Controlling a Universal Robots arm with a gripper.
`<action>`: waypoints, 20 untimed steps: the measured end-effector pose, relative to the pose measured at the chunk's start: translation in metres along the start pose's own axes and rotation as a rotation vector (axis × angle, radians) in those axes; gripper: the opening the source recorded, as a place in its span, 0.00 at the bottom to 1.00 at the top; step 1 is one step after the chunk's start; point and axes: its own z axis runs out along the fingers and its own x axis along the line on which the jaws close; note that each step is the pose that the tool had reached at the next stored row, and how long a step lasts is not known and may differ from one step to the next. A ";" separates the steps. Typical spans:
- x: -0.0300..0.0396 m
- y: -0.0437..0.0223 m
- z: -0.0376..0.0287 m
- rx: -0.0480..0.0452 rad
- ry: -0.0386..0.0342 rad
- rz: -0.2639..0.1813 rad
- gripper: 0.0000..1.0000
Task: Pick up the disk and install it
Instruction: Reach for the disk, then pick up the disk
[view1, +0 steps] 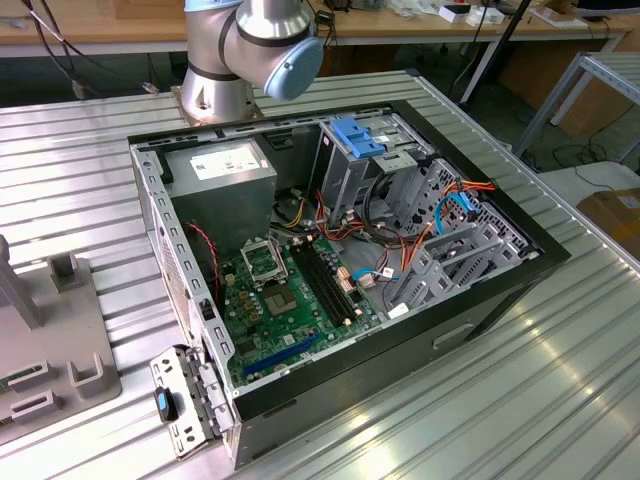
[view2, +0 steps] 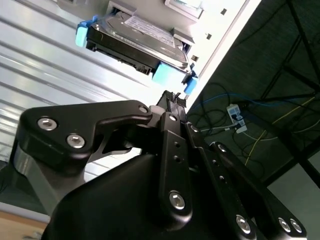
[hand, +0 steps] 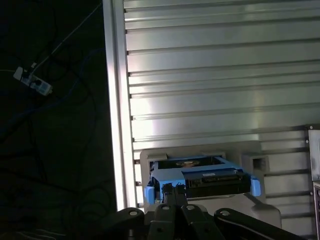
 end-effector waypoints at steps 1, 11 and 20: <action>0.0006 -0.0011 0.0005 0.0018 0.0032 0.000 0.11; -0.0069 -0.0072 0.0026 0.0116 0.0171 0.000 0.11; -0.0078 -0.0071 0.0027 0.0116 0.0171 0.000 0.11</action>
